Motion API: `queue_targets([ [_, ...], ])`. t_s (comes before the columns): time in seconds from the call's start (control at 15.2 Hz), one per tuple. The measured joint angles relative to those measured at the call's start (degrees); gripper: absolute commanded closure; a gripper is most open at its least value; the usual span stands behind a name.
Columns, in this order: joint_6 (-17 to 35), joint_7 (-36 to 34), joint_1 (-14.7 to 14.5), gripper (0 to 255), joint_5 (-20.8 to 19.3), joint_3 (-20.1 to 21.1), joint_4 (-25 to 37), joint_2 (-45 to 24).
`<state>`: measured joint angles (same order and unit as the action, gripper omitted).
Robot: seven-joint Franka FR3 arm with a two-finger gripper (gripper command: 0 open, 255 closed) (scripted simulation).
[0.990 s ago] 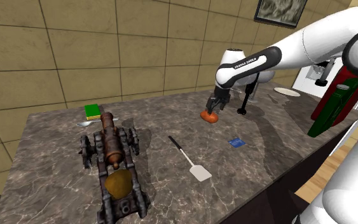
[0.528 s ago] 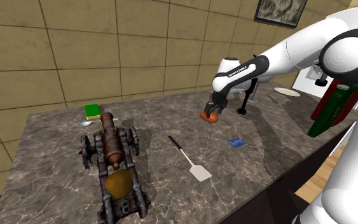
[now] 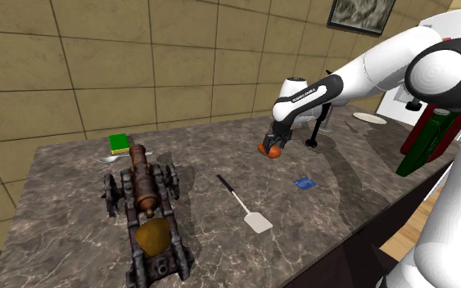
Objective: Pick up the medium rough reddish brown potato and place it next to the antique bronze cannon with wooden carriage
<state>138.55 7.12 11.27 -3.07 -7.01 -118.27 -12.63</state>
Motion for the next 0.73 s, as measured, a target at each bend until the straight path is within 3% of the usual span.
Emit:
queue_targets([
  [0.07, 0.0, 0.0, 0.0, 0, 0.0, 0.0, 0.0, 0.0],
  [0.13, 0.0, 0.0, 0.0, 255, 0.0, 0.0, 0.0, 0.0],
  [0.73, 0.0, 0.0, 0.0, 255, 0.0, 0.0, 0.0, 0.0],
])
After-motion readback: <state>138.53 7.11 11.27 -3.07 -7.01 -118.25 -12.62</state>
